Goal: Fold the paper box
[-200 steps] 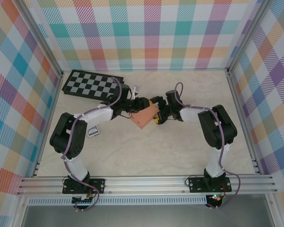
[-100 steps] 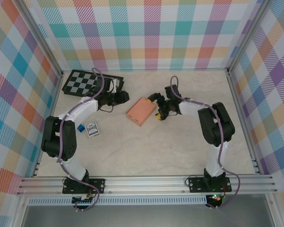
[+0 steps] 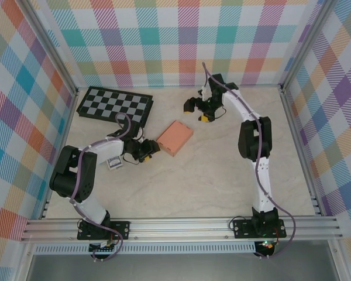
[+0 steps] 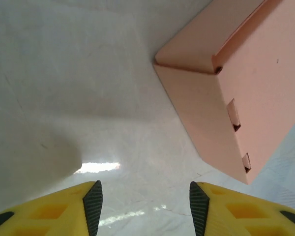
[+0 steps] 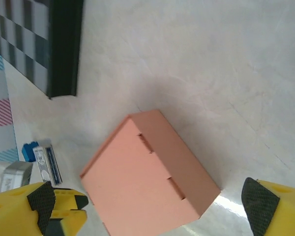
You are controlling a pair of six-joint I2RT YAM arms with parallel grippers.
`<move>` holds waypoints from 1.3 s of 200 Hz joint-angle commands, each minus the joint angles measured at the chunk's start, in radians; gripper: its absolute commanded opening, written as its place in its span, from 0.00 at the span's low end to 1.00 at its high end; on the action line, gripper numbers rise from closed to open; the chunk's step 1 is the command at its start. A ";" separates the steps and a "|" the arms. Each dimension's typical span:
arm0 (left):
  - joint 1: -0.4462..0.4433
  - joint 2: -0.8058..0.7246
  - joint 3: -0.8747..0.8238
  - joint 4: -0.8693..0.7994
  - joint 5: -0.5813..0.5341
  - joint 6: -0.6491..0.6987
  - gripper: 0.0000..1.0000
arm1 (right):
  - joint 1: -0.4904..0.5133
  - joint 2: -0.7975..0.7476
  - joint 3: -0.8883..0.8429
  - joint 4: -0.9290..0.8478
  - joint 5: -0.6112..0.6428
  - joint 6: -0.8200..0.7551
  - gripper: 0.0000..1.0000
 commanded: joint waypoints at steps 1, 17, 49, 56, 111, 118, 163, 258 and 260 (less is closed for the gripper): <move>-0.023 -0.021 0.014 0.082 0.021 -0.097 0.53 | 0.003 0.030 0.031 -0.065 -0.108 -0.043 1.00; -0.023 0.018 0.030 0.130 0.030 -0.129 0.53 | 0.007 0.055 0.021 -0.034 -0.163 -0.036 1.00; -0.043 0.091 0.072 0.181 0.036 -0.183 0.54 | 0.024 0.109 0.030 -0.022 -0.231 -0.018 1.00; -0.046 0.104 0.080 0.181 0.034 -0.188 0.54 | 0.030 0.118 0.027 -0.019 -0.248 -0.014 1.00; -0.061 0.141 0.110 0.189 0.017 -0.195 0.54 | 0.096 0.106 -0.057 0.030 -0.385 -0.003 0.98; -0.061 0.139 0.115 0.177 0.009 -0.180 0.54 | 0.097 0.090 -0.089 0.067 -0.411 0.014 0.99; -0.058 0.117 0.151 0.090 -0.045 -0.058 0.52 | 0.095 -0.003 -0.222 0.155 -0.541 0.031 0.98; -0.082 0.145 0.160 0.252 0.003 0.003 0.52 | 0.083 -0.352 -0.408 0.250 -0.537 0.084 0.99; -0.085 0.148 0.162 0.257 0.006 0.000 0.52 | 0.083 -0.358 -0.409 0.252 -0.540 0.088 0.99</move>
